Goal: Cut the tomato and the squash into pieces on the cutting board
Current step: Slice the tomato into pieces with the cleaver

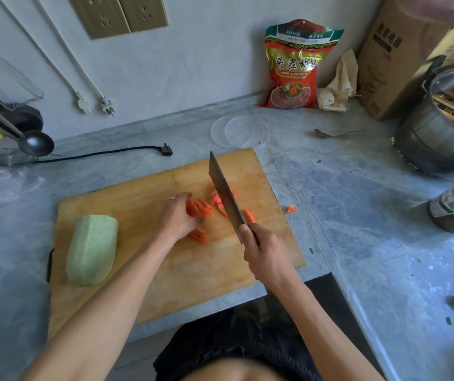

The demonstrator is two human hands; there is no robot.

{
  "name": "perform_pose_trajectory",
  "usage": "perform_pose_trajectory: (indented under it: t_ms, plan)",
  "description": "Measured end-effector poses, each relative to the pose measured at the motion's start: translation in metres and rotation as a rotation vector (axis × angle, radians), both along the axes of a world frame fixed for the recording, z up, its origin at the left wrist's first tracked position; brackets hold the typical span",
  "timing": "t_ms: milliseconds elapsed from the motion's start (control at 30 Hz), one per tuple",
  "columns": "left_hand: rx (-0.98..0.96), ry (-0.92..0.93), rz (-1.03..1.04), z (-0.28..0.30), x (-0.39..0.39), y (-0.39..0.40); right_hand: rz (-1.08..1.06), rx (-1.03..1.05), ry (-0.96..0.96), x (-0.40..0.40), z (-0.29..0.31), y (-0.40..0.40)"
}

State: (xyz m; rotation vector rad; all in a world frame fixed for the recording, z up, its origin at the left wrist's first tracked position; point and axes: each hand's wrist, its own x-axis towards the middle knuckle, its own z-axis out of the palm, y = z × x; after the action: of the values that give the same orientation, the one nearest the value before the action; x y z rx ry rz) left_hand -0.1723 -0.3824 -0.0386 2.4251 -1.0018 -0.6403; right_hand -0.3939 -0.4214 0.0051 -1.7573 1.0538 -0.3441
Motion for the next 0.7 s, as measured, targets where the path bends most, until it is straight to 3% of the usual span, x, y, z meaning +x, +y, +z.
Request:
perform_pose_trajectory:
  t_ms: [200, 700]
  plan:
    - [-0.028, -0.111, -0.038, -0.013, -0.005, -0.009, -0.002, 0.003, 0.046, 0.015, 0.004, 0.004]
    - [0.082, -0.034, -0.331, -0.007, 0.08, -0.024, -0.029, 0.017, 0.073, 0.073, 0.01, 0.003]
